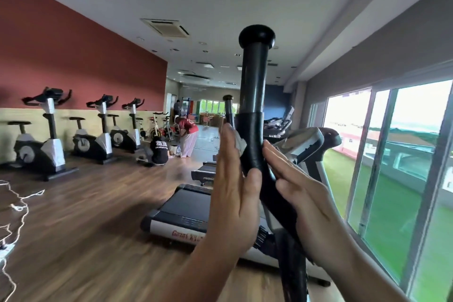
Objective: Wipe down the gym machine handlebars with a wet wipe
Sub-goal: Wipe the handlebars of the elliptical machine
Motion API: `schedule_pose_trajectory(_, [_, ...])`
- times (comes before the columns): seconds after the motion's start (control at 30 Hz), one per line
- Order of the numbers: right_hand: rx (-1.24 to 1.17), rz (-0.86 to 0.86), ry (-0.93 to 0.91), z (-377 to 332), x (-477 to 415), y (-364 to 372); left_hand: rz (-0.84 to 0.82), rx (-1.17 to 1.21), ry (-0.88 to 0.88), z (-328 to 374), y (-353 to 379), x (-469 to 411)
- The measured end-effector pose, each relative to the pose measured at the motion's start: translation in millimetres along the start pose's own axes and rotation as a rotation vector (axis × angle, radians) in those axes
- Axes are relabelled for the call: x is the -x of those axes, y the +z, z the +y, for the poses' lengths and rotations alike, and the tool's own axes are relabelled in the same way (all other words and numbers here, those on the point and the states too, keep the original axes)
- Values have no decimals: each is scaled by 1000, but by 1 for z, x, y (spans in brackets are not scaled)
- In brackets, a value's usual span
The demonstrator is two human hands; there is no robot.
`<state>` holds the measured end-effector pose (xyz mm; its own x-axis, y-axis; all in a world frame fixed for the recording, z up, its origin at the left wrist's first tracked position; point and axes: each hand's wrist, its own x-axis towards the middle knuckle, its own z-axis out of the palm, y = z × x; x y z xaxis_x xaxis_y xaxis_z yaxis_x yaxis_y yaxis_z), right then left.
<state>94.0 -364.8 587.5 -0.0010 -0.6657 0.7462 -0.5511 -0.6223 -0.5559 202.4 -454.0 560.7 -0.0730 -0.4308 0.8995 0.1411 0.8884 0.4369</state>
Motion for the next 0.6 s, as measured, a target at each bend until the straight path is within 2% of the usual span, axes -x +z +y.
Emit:
schedule_pose_trajectory(0.07, [-10, -12, -9, 0, 1, 3, -8, 35, -45, -2, 2, 12])
schedule_pose_trajectory(0.17, [5, 4, -26, 1, 1, 6, 14, 36, -20, -5, -1, -2])
schedule_pose_trajectory(0.33, [-38, 5, -23, 1, 3, 10, -12, 292, -100, -5, 4, -6])
schedule_pose_trajectory(0.6, [16, 3, -10, 1, 2, 3, -85, 533, -200, 3, -8, -19])
